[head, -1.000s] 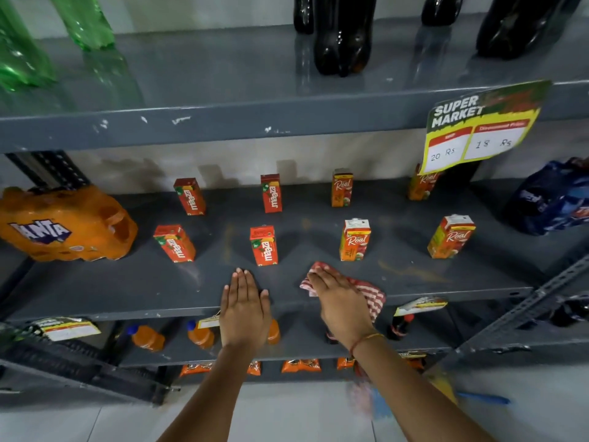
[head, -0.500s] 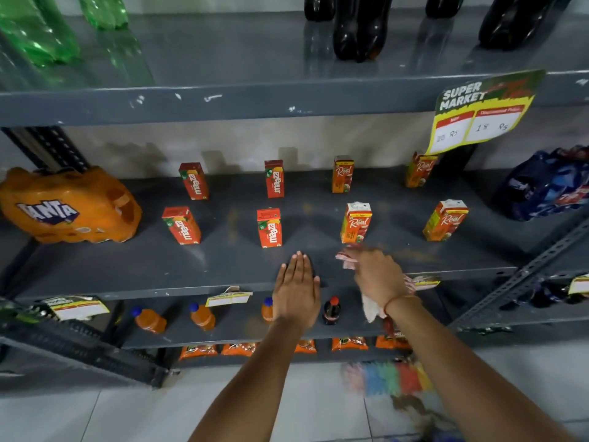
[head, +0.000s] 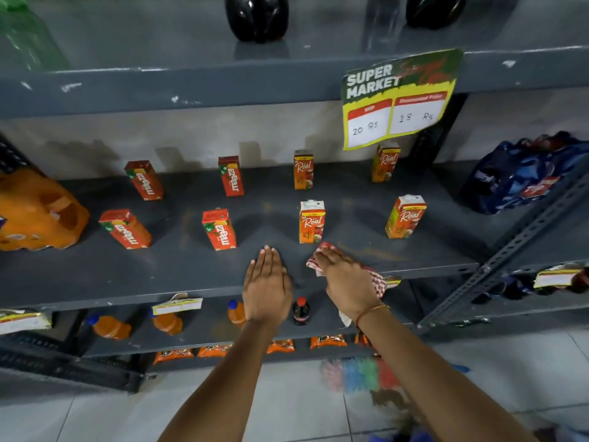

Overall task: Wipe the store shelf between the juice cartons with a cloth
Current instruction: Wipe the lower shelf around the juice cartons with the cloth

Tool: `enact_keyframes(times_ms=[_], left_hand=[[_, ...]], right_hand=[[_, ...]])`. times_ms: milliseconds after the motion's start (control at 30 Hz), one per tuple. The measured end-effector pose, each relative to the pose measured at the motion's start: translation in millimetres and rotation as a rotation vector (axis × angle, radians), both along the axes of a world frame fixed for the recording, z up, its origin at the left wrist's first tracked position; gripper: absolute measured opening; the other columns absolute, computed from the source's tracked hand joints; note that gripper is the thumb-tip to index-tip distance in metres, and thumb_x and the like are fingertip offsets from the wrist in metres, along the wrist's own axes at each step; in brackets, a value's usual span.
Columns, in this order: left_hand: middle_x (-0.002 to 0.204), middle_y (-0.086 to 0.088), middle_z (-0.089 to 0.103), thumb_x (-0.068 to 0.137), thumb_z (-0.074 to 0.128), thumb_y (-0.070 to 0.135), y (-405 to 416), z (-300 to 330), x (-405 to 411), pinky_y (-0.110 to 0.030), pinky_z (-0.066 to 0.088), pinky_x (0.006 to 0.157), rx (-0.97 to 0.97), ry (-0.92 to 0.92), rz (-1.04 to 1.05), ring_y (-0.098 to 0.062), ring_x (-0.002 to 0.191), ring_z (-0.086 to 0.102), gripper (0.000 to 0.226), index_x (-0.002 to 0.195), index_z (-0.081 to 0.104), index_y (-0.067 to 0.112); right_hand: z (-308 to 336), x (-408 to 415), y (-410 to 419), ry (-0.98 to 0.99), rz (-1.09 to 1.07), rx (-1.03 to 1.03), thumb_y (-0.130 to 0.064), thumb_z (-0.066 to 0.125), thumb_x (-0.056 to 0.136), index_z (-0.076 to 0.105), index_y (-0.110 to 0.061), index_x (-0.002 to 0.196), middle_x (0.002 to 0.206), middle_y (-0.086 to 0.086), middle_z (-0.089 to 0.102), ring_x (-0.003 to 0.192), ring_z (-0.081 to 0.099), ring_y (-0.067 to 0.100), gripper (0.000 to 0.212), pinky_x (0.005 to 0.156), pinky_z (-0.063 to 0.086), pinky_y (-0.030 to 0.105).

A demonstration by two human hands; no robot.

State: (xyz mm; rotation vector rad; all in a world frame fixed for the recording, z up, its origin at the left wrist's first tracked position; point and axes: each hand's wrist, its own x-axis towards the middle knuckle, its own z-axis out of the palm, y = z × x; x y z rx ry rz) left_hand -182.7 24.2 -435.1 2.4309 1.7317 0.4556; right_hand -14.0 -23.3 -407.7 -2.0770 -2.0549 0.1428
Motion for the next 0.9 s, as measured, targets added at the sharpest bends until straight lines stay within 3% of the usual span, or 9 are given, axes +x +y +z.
enact_keyframes(times_ms=[267, 533, 767, 900], left_hand=[[0.158, -0.006, 0.020, 0.101, 0.022, 0.028, -1.7, 1.6, -0.9, -0.033, 0.007, 0.121, -0.013, 0.023, -0.018, -0.016, 0.146, 0.012, 0.052, 0.149, 0.019, 0.009], [0.159, -0.007, 0.016, 0.101, 0.020, 0.028, -4.5, 1.5, 3.8, -0.033, 0.005, 0.121, -0.027, 0.048, 0.013, -0.017, 0.147, 0.009, 0.052, 0.149, 0.015, 0.008], [0.159, -0.008, 0.016, 0.101, 0.019, 0.028, -4.9, 0.2, 3.2, -0.033, 0.005, 0.121, -0.029, 0.072, 0.006, -0.017, 0.147, 0.008, 0.052, 0.149, 0.014, 0.007], [0.160, -0.007, 0.013, 0.101, 0.018, 0.029, -5.3, 0.2, 1.5, -0.034, 0.004, 0.121, -0.042, 0.079, -0.004, -0.017, 0.147, 0.006, 0.053, 0.149, 0.013, 0.007]], right_hand=[[4.9, 38.4, -0.7, 0.011, -0.099, -0.060, 0.001, 0.056, 0.085, 0.039, -0.018, 0.147, 0.157, 0.002, 0.035, 0.145, 0.031, 0.024, 0.067, 0.110, 0.042, 0.043], [6.3, 79.9, -19.1, -0.031, -0.192, -0.045, 0.004, 0.052, 0.086, 0.039, -0.017, 0.147, 0.156, 0.001, 0.036, 0.144, 0.032, 0.020, 0.066, 0.109, 0.040, 0.038], [14.3, 105.8, -40.7, -0.089, -0.288, -0.068, -0.001, 0.053, 0.087, 0.045, -0.018, 0.142, 0.152, 0.002, 0.043, 0.135, 0.045, 0.028, 0.058, 0.097, 0.052, 0.045], [25.7, 119.4, -61.2, -0.166, -0.364, -0.108, -0.006, 0.051, 0.089, 0.050, -0.019, 0.135, 0.144, 0.003, 0.050, 0.124, 0.055, 0.030, 0.048, 0.083, 0.055, 0.043]])
